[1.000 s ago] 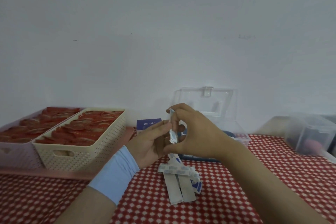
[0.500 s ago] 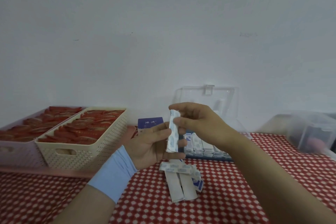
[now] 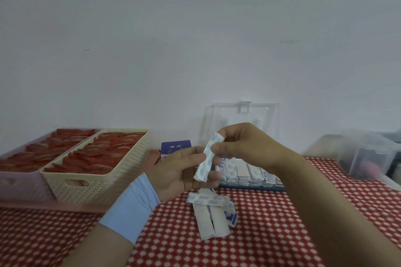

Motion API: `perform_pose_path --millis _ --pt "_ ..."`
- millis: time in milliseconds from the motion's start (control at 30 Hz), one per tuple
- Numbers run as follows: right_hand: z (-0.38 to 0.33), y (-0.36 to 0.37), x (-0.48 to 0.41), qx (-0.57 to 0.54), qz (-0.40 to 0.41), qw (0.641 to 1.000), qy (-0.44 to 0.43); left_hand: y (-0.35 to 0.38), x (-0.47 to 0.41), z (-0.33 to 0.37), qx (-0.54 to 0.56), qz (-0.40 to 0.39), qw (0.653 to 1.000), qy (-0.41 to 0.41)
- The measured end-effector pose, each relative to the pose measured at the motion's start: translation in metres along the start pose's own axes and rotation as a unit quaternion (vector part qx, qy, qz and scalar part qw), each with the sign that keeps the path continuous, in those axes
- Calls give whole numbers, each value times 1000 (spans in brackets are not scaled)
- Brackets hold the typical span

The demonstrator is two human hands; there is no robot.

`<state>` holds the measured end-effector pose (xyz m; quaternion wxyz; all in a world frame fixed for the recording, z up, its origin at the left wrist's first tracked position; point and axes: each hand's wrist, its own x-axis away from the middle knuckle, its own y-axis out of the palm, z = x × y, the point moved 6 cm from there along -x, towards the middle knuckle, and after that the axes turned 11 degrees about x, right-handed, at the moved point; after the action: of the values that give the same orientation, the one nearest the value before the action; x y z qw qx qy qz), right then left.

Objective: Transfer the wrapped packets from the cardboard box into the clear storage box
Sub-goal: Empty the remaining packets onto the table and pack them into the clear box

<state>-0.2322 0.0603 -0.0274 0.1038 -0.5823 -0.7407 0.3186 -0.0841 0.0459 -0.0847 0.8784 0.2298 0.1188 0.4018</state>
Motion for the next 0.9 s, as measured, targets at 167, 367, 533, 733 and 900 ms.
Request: perform_pose_path --millis 167,367,533,733,900 --pt "14 -46 -21 80 111 989 55 -3 -19 44 -221 120 966 54" --pt "61 -43 -69 236 -11 956 172 -2 -63 67 -557 144 811 102" --pt "85 -22 -91 314 -77 926 197 -3 -85 38 -685 74 724 43" --pt "92 -4 -92 355 -134 900 212 -1 -90 23 -740 7 672 42" --pt "96 16 -92 425 -186 859 216 10 -89 9 -851 -59 520 32"
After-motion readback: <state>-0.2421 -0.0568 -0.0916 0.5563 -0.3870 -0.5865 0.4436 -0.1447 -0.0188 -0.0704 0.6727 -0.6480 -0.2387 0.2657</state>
